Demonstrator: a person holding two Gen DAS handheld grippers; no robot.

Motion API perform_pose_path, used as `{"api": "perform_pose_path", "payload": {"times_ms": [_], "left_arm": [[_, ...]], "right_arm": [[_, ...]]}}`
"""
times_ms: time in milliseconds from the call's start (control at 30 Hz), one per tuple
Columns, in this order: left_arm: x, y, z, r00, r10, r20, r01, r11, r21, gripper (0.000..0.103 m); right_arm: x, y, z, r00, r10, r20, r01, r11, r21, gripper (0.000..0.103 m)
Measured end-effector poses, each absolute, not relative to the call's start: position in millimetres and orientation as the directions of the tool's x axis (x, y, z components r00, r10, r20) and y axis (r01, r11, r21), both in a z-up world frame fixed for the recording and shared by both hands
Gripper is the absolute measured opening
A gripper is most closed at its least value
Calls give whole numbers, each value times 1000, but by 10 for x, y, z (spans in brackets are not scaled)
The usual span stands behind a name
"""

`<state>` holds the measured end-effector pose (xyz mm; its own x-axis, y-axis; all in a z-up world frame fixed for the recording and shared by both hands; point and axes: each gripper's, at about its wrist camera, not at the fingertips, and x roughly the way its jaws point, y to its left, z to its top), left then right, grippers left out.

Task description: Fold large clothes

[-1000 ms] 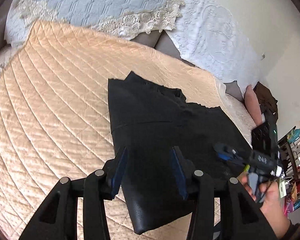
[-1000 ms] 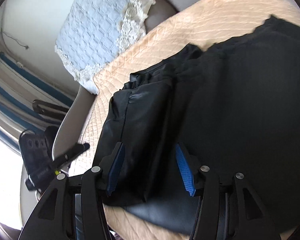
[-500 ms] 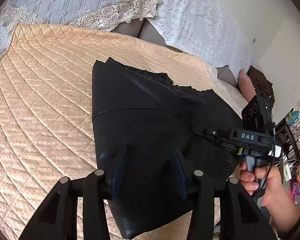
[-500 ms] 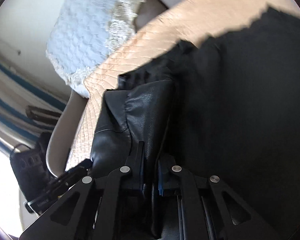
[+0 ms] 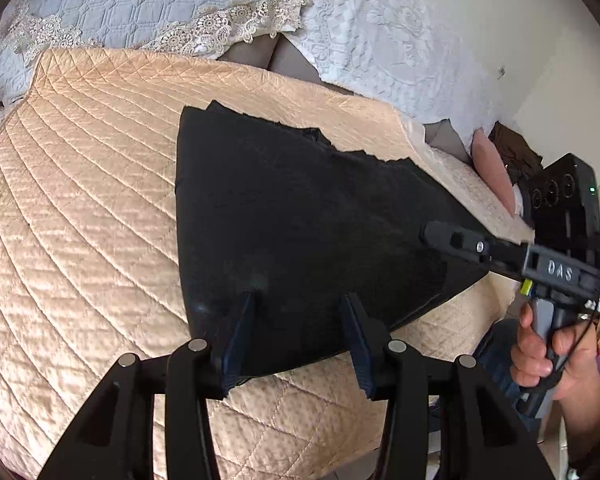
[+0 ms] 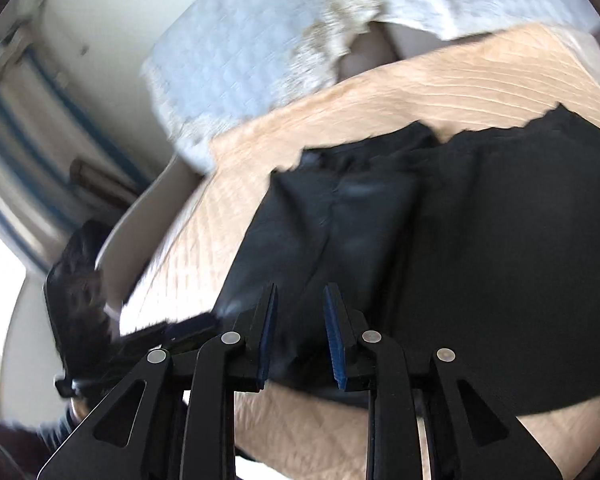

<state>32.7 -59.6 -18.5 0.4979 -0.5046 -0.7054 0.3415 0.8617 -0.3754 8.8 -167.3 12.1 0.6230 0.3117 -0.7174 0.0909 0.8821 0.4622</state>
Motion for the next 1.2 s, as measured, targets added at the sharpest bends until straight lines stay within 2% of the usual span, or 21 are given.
{"api": "perform_pose_path", "payload": {"times_ms": [100, 300, 433, 667, 867, 967, 1133, 1200], "left_arm": [[328, -667, -193, 504, -494, -708, 345, 867, -359, 47], [306, -587, -148, 482, -521, -704, 344, 852, -395, 47], [398, -536, -32, 493, -521, -697, 342, 852, -396, 47], [1211, -586, 138, 565, -460, -685, 305, 888, -344, 47], [1881, -701, -371, 524, -362, -771, 225, 932, -284, 47], [1906, -626, -496, 518, -388, -762, 197, 921, -335, 47], [1775, -652, -382, 541, -331, -773, 200, 944, -264, 47], [1589, -598, -249, 557, -358, -749, 219, 934, -283, 47]], "right_arm": [[134, -1753, -232, 565, 229, -792, 160, 912, 378, 23], [115, -1838, -160, 562, 186, -806, 194, 918, 347, 22], [231, -1776, 75, 611, 171, -773, 170, 925, 339, 24], [818, -2040, 0, 610, 157, -777, 198, 919, 342, 24], [1138, -2252, -432, 535, 118, -836, 288, 905, 312, 22], [1152, -2284, -504, 540, 106, -835, 305, 900, 311, 23], [1085, -2287, -315, 532, 74, -844, 318, 905, 281, 23], [868, -2230, -100, 583, 86, -808, 281, 912, 300, 24]]}}
